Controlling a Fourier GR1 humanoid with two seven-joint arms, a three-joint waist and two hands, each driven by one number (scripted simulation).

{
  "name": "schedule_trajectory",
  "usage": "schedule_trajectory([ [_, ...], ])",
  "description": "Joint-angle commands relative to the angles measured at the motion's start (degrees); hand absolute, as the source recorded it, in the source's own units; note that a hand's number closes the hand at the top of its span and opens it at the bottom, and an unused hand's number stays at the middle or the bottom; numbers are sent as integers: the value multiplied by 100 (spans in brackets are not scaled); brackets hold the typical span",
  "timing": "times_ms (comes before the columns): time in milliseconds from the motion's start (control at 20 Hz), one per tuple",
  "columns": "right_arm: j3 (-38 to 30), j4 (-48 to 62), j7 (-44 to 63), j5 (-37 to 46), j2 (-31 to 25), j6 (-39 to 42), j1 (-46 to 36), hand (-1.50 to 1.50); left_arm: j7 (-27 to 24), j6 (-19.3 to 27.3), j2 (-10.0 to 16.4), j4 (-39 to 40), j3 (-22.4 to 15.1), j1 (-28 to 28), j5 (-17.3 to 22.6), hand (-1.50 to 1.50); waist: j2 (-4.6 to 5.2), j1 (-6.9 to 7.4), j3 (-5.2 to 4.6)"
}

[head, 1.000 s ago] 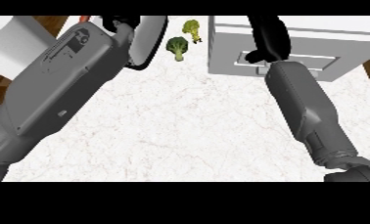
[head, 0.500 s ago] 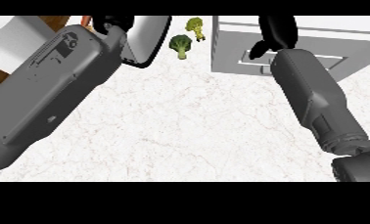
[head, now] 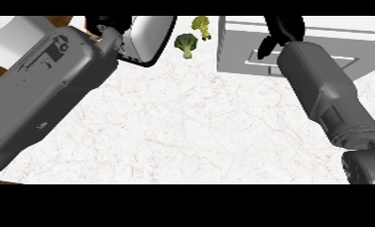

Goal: Pick up the can, place it into the drawer and close the drawer

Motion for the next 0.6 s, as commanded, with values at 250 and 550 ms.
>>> schedule_trajectory([
  [250, -1750, -211, -1041, -1917, 321, 826, -470, -150, 149, 29, 129, -164, 26, 51, -33, -150, -94, -9, -27],
  [550, -2116, -136, -1379, -2264, 153, 1148, -444, -150, 17, 38, 92, -522, -56, 522, -114, -150, -76, 37, -59],
])
